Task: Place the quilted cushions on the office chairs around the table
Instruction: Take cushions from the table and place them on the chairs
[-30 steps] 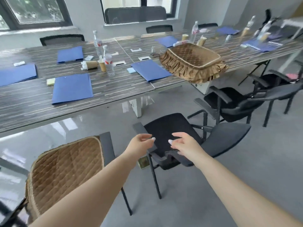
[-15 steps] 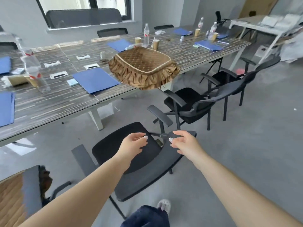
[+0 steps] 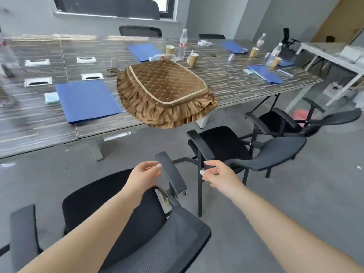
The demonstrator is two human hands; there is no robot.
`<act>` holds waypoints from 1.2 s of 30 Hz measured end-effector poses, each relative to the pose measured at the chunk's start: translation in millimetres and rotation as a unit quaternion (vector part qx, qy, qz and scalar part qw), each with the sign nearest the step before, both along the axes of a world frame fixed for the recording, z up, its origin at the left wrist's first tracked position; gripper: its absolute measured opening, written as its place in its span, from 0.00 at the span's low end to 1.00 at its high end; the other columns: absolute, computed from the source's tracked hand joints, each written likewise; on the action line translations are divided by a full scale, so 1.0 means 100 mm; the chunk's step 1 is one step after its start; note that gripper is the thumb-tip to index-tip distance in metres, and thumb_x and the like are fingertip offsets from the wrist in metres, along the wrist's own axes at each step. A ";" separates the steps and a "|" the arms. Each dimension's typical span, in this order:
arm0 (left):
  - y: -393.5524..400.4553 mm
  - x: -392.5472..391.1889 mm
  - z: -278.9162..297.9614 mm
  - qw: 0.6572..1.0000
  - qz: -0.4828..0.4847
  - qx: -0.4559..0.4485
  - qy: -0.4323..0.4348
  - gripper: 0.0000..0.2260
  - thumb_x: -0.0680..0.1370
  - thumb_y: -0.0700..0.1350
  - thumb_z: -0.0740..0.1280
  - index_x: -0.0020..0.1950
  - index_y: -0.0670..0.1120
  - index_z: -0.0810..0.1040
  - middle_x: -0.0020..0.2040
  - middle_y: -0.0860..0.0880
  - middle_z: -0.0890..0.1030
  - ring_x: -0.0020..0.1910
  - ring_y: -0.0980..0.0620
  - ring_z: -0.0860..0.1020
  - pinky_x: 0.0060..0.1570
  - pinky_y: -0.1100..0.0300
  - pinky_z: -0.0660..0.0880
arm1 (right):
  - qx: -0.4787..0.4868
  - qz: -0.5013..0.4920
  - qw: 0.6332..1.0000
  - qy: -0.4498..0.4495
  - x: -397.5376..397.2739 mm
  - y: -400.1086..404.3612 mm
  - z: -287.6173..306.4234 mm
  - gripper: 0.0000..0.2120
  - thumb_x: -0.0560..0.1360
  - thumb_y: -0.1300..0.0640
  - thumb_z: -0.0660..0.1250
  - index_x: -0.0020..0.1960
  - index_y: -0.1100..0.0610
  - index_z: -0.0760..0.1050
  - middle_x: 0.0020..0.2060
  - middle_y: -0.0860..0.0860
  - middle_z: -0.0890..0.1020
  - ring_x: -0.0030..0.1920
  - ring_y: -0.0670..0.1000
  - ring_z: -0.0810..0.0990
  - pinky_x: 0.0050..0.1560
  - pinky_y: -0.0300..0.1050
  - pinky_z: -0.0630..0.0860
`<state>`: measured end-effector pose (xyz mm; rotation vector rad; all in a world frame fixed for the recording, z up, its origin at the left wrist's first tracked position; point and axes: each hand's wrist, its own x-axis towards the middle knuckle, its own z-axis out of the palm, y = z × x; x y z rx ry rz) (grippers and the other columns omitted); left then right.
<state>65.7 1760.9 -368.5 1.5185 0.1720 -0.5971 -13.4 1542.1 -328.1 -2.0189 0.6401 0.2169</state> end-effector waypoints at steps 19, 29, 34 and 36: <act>-1.90 1.58 -0.02 0.974 0.223 0.036 0.013 0.07 0.78 0.49 0.68 0.55 0.50 0.78 0.58 0.46 0.81 0.58 0.51 0.79 0.61 0.49 0.73 | 0.050 0.217 0.975 0.015 2.55 -2.09 -0.42 0.20 0.75 0.51 0.68 0.65 0.50 0.71 0.50 0.48 0.81 0.53 0.51 0.81 0.60 0.53 0.76; -2.46 2.10 0.23 0.951 0.302 0.062 0.015 0.08 0.78 0.47 0.67 0.56 0.49 0.77 0.56 0.48 0.81 0.54 0.53 0.80 0.62 0.50 0.72 | 0.024 0.285 0.958 0.001 3.74 -2.66 -0.31 0.21 0.73 0.49 0.69 0.64 0.51 0.71 0.49 0.49 0.81 0.54 0.51 0.80 0.59 0.52 0.76; -2.45 2.51 0.30 0.947 0.303 0.103 0.008 0.04 0.78 0.46 0.68 0.51 0.49 0.78 0.53 0.46 0.82 0.48 0.54 0.80 0.51 0.56 0.75 | -0.032 0.294 0.955 -0.003 4.31 -2.75 -0.13 0.25 0.72 0.46 0.69 0.66 0.53 0.70 0.51 0.50 0.79 0.52 0.52 0.79 0.55 0.50 0.75; -2.39 2.74 0.28 0.945 0.301 0.129 0.001 0.04 0.77 0.47 0.68 0.51 0.49 0.78 0.55 0.47 0.82 0.53 0.51 0.80 0.52 0.54 0.76 | -0.064 0.304 0.951 -0.008 4.50 -2.78 -0.07 0.25 0.74 0.46 0.68 0.68 0.53 0.69 0.56 0.51 0.78 0.56 0.54 0.78 0.53 0.47 0.73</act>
